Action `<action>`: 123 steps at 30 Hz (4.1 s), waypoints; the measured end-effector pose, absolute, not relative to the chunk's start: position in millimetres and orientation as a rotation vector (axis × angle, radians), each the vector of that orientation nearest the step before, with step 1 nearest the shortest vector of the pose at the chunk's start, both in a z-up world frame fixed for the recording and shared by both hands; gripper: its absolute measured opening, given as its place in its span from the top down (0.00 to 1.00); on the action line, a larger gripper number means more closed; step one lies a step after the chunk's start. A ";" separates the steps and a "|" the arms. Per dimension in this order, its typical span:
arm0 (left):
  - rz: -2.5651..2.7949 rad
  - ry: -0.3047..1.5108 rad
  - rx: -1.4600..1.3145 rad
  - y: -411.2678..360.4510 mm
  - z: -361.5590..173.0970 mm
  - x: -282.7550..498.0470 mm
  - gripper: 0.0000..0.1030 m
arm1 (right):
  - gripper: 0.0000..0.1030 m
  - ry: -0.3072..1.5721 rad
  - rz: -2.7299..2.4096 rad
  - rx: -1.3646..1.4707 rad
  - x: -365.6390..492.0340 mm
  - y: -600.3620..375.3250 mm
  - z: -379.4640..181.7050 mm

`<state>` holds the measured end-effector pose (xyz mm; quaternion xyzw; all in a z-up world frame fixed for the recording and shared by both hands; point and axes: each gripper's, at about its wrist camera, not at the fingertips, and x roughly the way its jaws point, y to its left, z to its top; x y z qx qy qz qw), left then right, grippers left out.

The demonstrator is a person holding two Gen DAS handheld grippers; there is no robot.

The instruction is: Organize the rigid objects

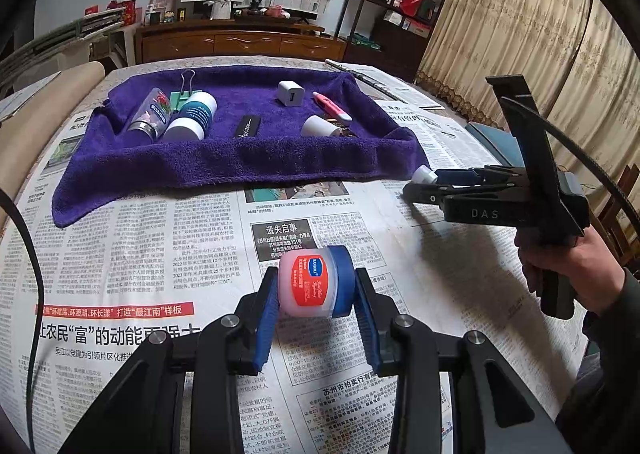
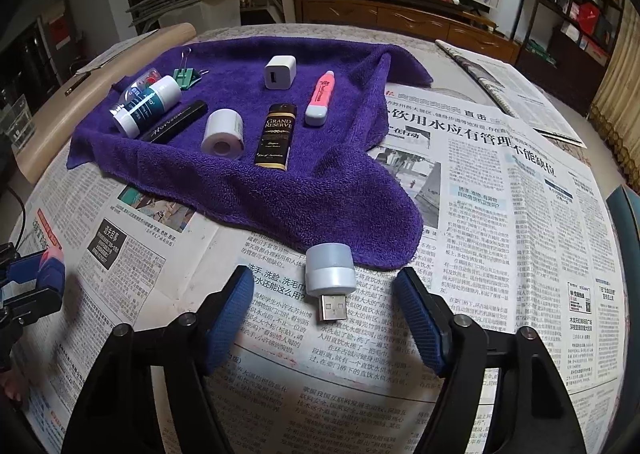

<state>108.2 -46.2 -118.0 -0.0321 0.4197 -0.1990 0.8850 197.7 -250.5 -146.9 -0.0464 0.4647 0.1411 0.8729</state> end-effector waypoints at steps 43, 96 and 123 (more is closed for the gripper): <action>-0.385 0.835 -0.057 -33.0 -57.5 190.1 0.67 | 0.77 0.921 0.360 0.097 203.9 -254.1 -103.4; -0.370 1.044 0.122 -58.9 -128.1 372.7 0.67 | 0.77 1.007 0.593 -0.237 343.1 -151.0 -132.6; -0.330 0.964 0.051 -44.0 -76.7 317.3 0.00 | 0.17 0.952 0.529 -0.167 282.7 -201.2 -83.5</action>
